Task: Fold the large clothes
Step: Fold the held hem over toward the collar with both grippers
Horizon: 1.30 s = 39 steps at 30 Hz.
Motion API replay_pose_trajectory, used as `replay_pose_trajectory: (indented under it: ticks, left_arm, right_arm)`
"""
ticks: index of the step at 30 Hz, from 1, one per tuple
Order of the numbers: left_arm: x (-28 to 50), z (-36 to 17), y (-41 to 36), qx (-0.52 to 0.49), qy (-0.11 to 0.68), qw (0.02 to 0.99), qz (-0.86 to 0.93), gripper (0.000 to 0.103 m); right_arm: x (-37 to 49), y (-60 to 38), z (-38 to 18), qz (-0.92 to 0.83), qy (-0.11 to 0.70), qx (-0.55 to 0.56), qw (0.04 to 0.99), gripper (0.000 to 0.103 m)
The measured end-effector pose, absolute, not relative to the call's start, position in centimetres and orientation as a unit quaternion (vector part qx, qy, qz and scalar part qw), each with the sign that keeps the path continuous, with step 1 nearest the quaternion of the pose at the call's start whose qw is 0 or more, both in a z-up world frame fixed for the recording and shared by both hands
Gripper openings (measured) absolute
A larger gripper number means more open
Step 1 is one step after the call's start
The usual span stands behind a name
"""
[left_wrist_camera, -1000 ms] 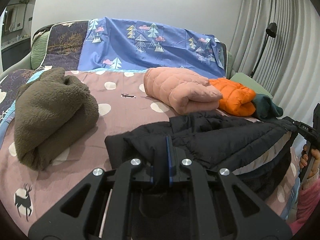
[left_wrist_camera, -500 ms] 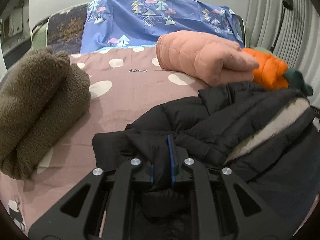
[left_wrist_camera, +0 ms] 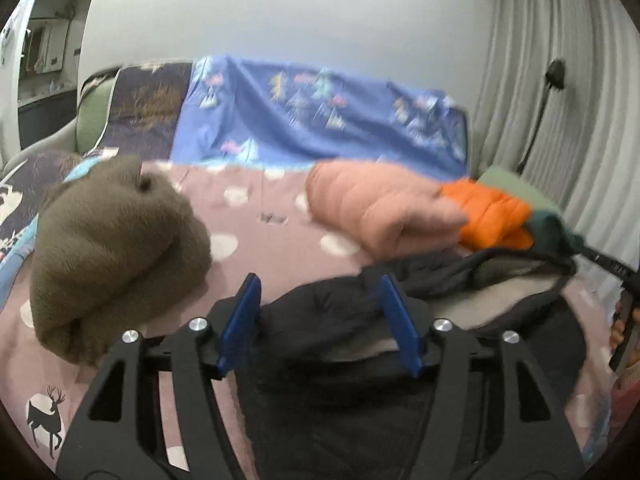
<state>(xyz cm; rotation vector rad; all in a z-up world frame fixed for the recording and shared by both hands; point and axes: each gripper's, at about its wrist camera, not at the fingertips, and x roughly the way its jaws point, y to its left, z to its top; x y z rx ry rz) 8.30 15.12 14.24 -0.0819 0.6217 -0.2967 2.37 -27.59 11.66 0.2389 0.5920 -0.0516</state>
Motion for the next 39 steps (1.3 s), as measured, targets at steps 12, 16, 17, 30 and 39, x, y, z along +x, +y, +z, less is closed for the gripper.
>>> replay_pose_trajectory:
  ticks: [12,16,17,30,39]
  left_arm:
    - [4.7,11.1,5.0,0.052,0.386,0.862,-0.324,0.02]
    - [7.5,8.6,2.5,0.116,0.416,0.859,-0.275,0.018]
    - [8.6,8.9,2.9,0.107,0.412,0.866,-0.262,0.018]
    - [18.4,4.3,6.6,0.044,0.426,0.895,-0.126,0.061]
    - [17.0,7.0,9.6,-0.036,0.405,0.905,-0.13,0.06]
  right_arm:
    - [4.1,-16.0,7.4,0.119,0.391,0.003,0.913,0.028]
    - [7.2,-16.3,7.5,0.097,0.395,0.025,0.913,0.028]
    - [8.1,-16.9,7.6,0.089,0.397,0.038,0.913,0.028]
    - [12.9,-24.7,0.6,-0.045,0.468,0.134,0.872,0.025]
    - [10.5,-23.6,2.0,-0.096,0.449,0.096,0.883,0.031]
